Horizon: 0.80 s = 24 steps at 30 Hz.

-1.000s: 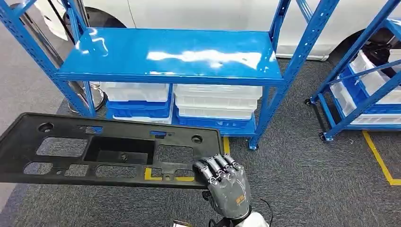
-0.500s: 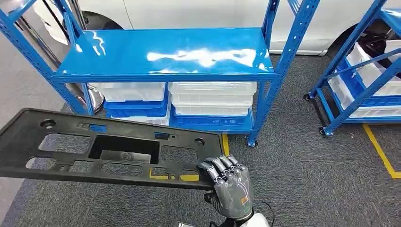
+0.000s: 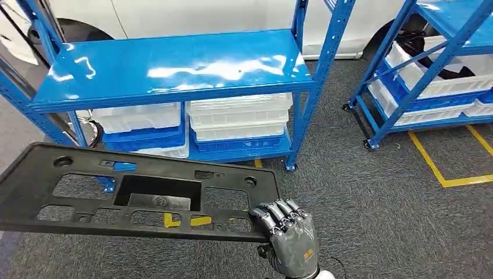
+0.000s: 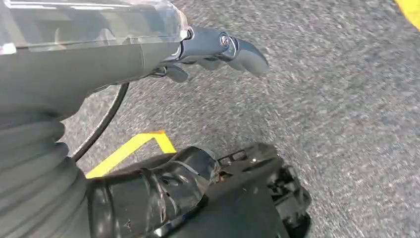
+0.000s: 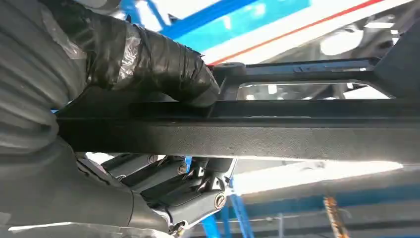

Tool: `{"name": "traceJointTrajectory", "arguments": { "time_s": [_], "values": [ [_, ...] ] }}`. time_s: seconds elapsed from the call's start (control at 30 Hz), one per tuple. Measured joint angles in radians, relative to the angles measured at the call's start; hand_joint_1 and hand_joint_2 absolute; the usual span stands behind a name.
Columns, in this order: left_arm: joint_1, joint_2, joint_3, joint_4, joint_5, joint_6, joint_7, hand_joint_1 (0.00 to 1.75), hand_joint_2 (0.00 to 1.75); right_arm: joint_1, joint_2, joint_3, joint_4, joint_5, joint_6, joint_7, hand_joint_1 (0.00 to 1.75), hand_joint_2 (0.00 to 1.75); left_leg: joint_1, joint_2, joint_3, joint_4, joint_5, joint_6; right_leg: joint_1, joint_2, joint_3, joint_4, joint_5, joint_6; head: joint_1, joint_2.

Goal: Take the parts from the cabinet and place them on the table.

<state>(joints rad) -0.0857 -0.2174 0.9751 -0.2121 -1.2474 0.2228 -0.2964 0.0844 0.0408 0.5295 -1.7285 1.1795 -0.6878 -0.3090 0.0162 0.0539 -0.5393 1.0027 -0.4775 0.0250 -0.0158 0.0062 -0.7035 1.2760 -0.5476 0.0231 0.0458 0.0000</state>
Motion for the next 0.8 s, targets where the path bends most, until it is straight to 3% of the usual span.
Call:
{"name": "traceJointTrajectory", "arguments": {
  "time_s": [0.03, 0.07, 0.1, 0.13, 0.23, 0.27, 0.3, 0.33, 0.4, 0.43, 0.47, 0.5, 0.57, 0.6, 0.63, 0.7, 0.77, 0.8],
  "values": [
    [-0.001, 0.000, 0.000, 0.000, 0.000, 0.000, 0.000, 0.00, 1.75, 0.002, 0.001, -0.003, 0.000, 0.000, 0.000, -0.003, 1.75, 1.75, 0.000, 0.010, 0.000, 0.002, -0.002, -0.002, 0.001, -0.009, 0.046, -0.082, 0.039, -0.003, 0.000, 0.000],
    [-0.002, 0.000, 0.000, 0.000, 0.000, 0.000, 0.000, 0.00, 1.75, 0.004, 0.002, -0.005, -0.001, 0.000, 0.000, -0.004, 1.75, 1.75, 0.000, 0.018, 0.001, 0.006, -0.005, -0.005, 0.003, -0.033, 0.101, -0.178, 0.076, -0.009, 0.000, 0.000],
    [-0.002, 0.000, 0.000, 0.000, 0.001, 0.000, 0.000, 0.00, 1.75, 0.004, 0.003, -0.008, -0.003, 0.000, 0.000, -0.004, 1.75, 1.75, -0.003, 0.026, 0.001, 0.009, -0.008, -0.010, 0.011, -0.081, 0.125, -0.230, 0.061, -0.015, 0.000, 0.000],
    [-0.002, 0.000, 0.000, 0.000, 0.002, 0.000, 0.000, 0.00, 1.75, 0.007, 0.006, -0.009, -0.005, 0.000, 0.000, -0.005, 1.75, 1.75, -0.010, 0.031, -0.001, 0.016, -0.012, -0.016, 0.017, -0.071, 0.122, -0.235, 0.069, -0.022, -0.001, 0.000],
    [-0.005, 0.000, 0.000, 0.000, 0.003, 0.000, -0.001, 0.00, 1.75, 0.012, 0.011, -0.019, -0.009, -0.001, 0.000, -0.005, 1.75, 1.75, -0.009, 0.056, 0.004, 0.009, -0.008, -0.030, 0.020, -0.039, 0.112, -0.233, 0.073, -0.034, 0.000, 0.000],
    [-0.006, 0.000, 0.000, 0.000, 0.002, 0.000, -0.001, 0.00, 1.75, 0.016, 0.015, -0.022, -0.013, -0.001, 0.000, -0.006, 1.75, 1.75, -0.007, 0.051, -0.002, 0.013, -0.018, -0.038, 0.009, -0.030, 0.115, -0.242, 0.081, -0.045, -0.001, 0.000],
    [-0.005, 0.000, 0.001, 0.000, 0.003, 0.000, -0.001, 0.00, 1.75, 0.019, 0.017, -0.026, -0.017, 0.000, 0.000, -0.007, 1.75, 1.75, -0.004, 0.009, -0.007, 0.034, -0.039, -0.043, 0.009, -0.023, 0.114, -0.244, 0.083, -0.049, -0.001, 0.000],
    [-0.005, 0.000, 0.001, 0.000, 0.003, -0.001, -0.001, 0.00, 1.75, 0.019, 0.020, -0.029, -0.017, 0.001, 0.000, -0.009, 1.75, 1.75, -0.003, -0.021, -0.029, 0.086, -0.076, -0.044, 0.007, -0.016, 0.110, -0.243, 0.086, -0.055, -0.002, 0.000],
    [-0.002, 0.000, 0.002, 0.000, 0.003, -0.001, 0.000, 0.00, 1.75, 0.023, 0.025, -0.036, -0.018, 0.001, 0.000, -0.016, 1.75, 1.75, -0.003, -0.043, -0.103, 0.253, -0.155, -0.049, 0.010, 0.006, 0.106, -0.243, 0.089, -0.060, -0.002, 0.000],
    [0.000, 0.000, 0.003, 0.000, 0.003, -0.001, 0.000, 0.00, 1.75, 0.026, 0.026, -0.040, -0.018, 0.002, -0.001, -0.018, 1.75, 1.75, -0.003, -0.044, -0.128, 0.307, -0.167, -0.050, 0.011, 0.019, 0.105, -0.242, 0.090, -0.060, -0.002, 0.000],
    [0.002, 0.000, 0.004, 0.000, 0.003, -0.001, 0.000, 0.00, 1.75, 0.030, 0.027, -0.044, -0.018, 0.004, -0.001, -0.022, 1.75, 1.75, -0.003, -0.044, -0.131, 0.316, -0.155, -0.048, 0.012, 0.031, 0.105, -0.240, 0.090, -0.060, -0.002, 0.000],
    [0.003, 0.000, 0.005, 0.000, 0.003, -0.001, 0.001, 0.00, 1.75, 0.034, 0.029, -0.049, -0.020, 0.005, -0.001, -0.026, 1.75, 1.75, -0.003, -0.045, -0.112, 0.275, -0.119, -0.046, 0.012, 0.045, 0.105, -0.238, 0.090, -0.059, -0.002, 0.000],
    [0.001, 0.001, 0.005, 0.000, 0.004, -0.001, 0.001, 0.00, 1.75, 0.039, 0.034, -0.057, -0.026, 0.006, -0.001, -0.034, 1.75, 1.75, -0.003, -0.066, -0.031, 0.106, -0.027, -0.037, 0.012, 0.072, 0.105, -0.234, 0.091, -0.058, -0.002, 0.000],
    [0.002, 0.002, 0.006, 0.000, 0.004, -0.001, 0.001, 0.00, 1.75, 0.042, 0.036, -0.060, -0.029, 0.006, -0.001, -0.037, 1.75, 1.75, -0.002, -0.125, 0.001, 0.032, -0.017, -0.028, 0.008, 0.082, 0.102, -0.232, 0.093, -0.055, -0.001, 0.000],
    [0.003, 0.003, 0.007, 0.000, 0.006, -0.001, 0.001, 0.00, 1.75, 0.042, 0.037, -0.062, -0.031, 0.006, -0.001, -0.038, 1.75, 1.75, 0.000, -0.148, 0.005, 0.013, -0.020, -0.025, 0.013, 0.092, 0.095, -0.225, 0.094, -0.046, 0.000, 0.000],
    [-0.002, 0.003, 0.008, 0.000, 0.006, -0.001, 0.001, 0.00, 1.75, 0.047, 0.041, -0.068, -0.037, 0.007, -0.001, -0.039, 1.75, 1.75, -0.007, -0.129, 0.006, 0.014, -0.020, -0.023, 0.002, 0.113, 0.084, -0.229, 0.102, -0.031, -0.001, 0.000],
    [0.000, 0.003, 0.008, 0.000, 0.007, 0.000, 0.002, 0.00, 1.75, 0.052, 0.042, -0.074, -0.042, 0.008, -0.001, -0.041, 1.75, 1.75, -0.005, -0.106, 0.010, 0.001, -0.010, -0.012, 0.005, 0.138, 0.082, -0.237, 0.112, -0.015, -0.001, 0.000],
    [-0.001, 0.003, 0.008, 0.000, 0.008, 0.000, 0.002, 0.00, 1.75, 0.056, 0.042, -0.078, -0.045, 0.008, -0.001, -0.042, 1.75, 1.75, 0.002, -0.085, 0.016, -0.013, 0.000, -0.002, 0.008, 0.086, 0.078, -0.221, 0.100, -0.016, -0.001, 0.000]
  ]
}}
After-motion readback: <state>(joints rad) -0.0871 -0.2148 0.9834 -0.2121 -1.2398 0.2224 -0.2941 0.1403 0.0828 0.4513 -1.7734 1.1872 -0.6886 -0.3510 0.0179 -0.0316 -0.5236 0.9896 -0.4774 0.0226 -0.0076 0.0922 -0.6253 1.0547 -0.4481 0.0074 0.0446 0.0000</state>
